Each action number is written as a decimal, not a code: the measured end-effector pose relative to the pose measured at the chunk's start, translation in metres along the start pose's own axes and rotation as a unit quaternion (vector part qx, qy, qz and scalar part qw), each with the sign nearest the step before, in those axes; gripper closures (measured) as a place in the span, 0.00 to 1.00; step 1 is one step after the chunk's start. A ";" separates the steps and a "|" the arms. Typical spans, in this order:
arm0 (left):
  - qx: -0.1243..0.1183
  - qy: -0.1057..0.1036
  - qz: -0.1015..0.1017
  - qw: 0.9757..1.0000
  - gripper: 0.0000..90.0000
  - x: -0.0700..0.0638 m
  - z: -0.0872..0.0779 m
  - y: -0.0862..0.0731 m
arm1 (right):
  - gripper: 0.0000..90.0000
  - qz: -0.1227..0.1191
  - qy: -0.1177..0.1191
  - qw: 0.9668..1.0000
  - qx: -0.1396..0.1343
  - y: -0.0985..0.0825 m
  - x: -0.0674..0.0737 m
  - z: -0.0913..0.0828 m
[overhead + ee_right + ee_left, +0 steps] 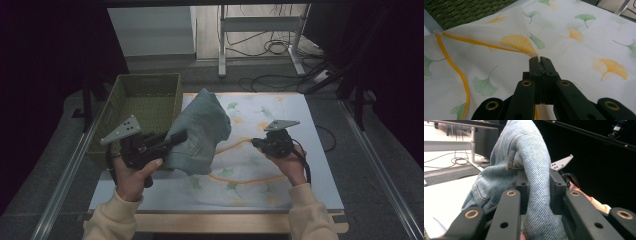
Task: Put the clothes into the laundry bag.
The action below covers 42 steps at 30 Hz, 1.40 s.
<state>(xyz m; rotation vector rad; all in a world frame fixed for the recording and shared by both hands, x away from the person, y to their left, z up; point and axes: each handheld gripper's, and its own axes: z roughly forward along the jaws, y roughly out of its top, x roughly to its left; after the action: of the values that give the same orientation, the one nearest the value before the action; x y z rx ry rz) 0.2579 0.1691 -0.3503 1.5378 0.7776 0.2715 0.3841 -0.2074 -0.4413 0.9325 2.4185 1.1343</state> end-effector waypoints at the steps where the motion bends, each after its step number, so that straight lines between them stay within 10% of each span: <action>1: 0.000 -0.001 -0.001 1.000 0.82 -0.001 0.000 0.000 | 0.98 0.000 0.000 1.000 0.000 0.000 0.000 0.000; 42: 0.045 -0.048 0.005 0.998 0.82 -0.025 0.023 -0.027 | 0.98 0.004 0.006 1.000 -0.004 -0.001 0.001 0.006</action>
<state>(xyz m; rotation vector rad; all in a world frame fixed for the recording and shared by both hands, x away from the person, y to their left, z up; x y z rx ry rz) 0.2444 0.1340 -0.3722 1.6280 0.7158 0.1700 0.3861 -0.2042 -0.4458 0.9370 2.4193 1.1541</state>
